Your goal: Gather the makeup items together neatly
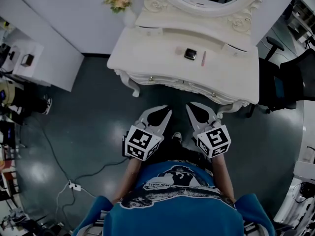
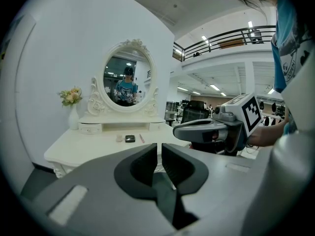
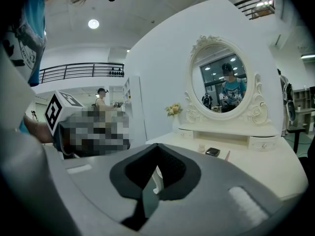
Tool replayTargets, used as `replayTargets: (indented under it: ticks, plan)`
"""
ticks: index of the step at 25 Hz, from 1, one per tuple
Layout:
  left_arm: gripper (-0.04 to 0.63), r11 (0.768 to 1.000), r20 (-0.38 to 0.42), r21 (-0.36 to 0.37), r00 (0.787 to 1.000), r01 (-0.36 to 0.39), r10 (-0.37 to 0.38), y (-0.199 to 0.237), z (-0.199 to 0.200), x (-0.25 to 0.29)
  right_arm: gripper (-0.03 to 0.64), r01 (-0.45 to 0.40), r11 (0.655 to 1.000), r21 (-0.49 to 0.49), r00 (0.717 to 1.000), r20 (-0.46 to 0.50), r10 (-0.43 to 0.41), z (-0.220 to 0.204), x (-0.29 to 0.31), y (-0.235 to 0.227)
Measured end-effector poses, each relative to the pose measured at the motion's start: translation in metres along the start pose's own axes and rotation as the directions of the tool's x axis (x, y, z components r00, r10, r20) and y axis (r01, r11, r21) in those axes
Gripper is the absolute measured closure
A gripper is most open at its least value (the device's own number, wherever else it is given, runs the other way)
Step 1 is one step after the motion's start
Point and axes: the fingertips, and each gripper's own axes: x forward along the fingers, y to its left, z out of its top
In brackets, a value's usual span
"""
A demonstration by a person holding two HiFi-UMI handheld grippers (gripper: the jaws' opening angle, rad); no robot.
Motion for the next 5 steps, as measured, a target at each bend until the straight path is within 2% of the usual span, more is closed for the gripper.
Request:
replayTargets:
  ticks: [5]
  plan:
    - [0.551, 1.0, -0.008, -0.006, 1.0, -0.008, 0.008, 0.0015, -0.0076, -0.0032, 0.618, 0.004, 1.0, 0.007, 1.0, 0.001, -0.004, -0.0045, -0.0018, 0.003]
